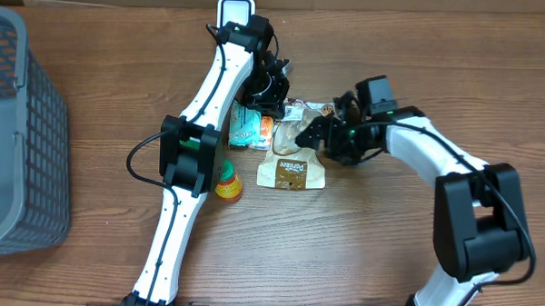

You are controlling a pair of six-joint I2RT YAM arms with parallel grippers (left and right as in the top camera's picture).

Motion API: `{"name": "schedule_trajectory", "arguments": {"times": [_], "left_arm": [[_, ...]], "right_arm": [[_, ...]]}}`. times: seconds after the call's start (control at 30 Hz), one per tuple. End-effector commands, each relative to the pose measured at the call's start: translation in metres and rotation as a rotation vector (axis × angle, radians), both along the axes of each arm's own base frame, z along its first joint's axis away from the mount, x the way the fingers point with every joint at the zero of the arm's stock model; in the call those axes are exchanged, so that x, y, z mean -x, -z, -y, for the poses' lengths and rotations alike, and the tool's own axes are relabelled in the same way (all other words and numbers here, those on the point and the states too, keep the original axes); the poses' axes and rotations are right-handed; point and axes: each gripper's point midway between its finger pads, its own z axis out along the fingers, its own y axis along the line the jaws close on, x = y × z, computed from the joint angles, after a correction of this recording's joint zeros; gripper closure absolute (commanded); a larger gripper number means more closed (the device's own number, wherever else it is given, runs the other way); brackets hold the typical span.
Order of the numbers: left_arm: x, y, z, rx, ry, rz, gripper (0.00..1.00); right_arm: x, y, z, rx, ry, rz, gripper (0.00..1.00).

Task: Scan the item barcode

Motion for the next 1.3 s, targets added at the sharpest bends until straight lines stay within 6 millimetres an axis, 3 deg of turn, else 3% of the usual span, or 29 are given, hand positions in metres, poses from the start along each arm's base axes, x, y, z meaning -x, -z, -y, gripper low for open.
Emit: {"name": "schedule_trajectory", "arguments": {"times": [0.0, 0.13, 0.27, 0.33, 0.43, 0.57, 0.73, 0.87, 1.0, 1.13, 1.27], "left_arm": [[0.003, 0.012, 0.000, -0.026, 0.000, -0.019, 0.96], [0.004, 0.012, 0.000, -0.027, -0.004, -0.022, 0.96], [0.004, 0.012, 0.000, -0.027, -0.005, -0.023, 0.96], [0.003, 0.012, 0.000, -0.028, -0.005, -0.022, 0.96], [0.003, 0.013, -0.002, -0.038, -0.005, -0.019, 0.96], [0.002, 0.011, -0.003, -0.036, -0.008, -0.015, 0.96], [-0.007, -0.010, -0.011, -0.024, -0.029, 0.020, 0.96], [-0.019, -0.053, -0.019, 0.001, -0.051, 0.098, 0.96], [-0.026, -0.119, -0.035, 0.032, -0.086, 0.204, 0.96], [-0.018, -0.194, -0.065, 0.054, -0.120, 0.328, 0.96], [-0.008, -0.264, -0.114, -0.009, -0.207, 0.486, 0.96]], "right_arm": [[0.002, 0.024, -0.009, -0.005, 0.025, -0.068, 0.18], [0.006, 0.042, -0.009, 0.002, 0.043, -0.125, 0.33], [0.007, 0.044, -0.009, -0.002, 0.042, -0.134, 0.45], [0.007, 0.042, -0.012, -0.013, 0.036, -0.135, 0.54], [0.008, 0.040, -0.014, -0.030, 0.031, -0.139, 0.77], [0.007, 0.038, -0.016, -0.047, 0.026, -0.134, 0.96], [0.002, 0.029, -0.010, -0.081, 0.032, -0.121, 0.96], [-0.006, 0.002, -0.006, -0.124, 0.000, -0.034, 0.96], [-0.012, -0.050, -0.002, -0.174, -0.074, 0.136, 0.96], [-0.010, -0.104, 0.002, -0.198, -0.130, 0.265, 0.96], [-0.007, -0.147, 0.004, -0.201, -0.147, 0.372, 0.96]]}}
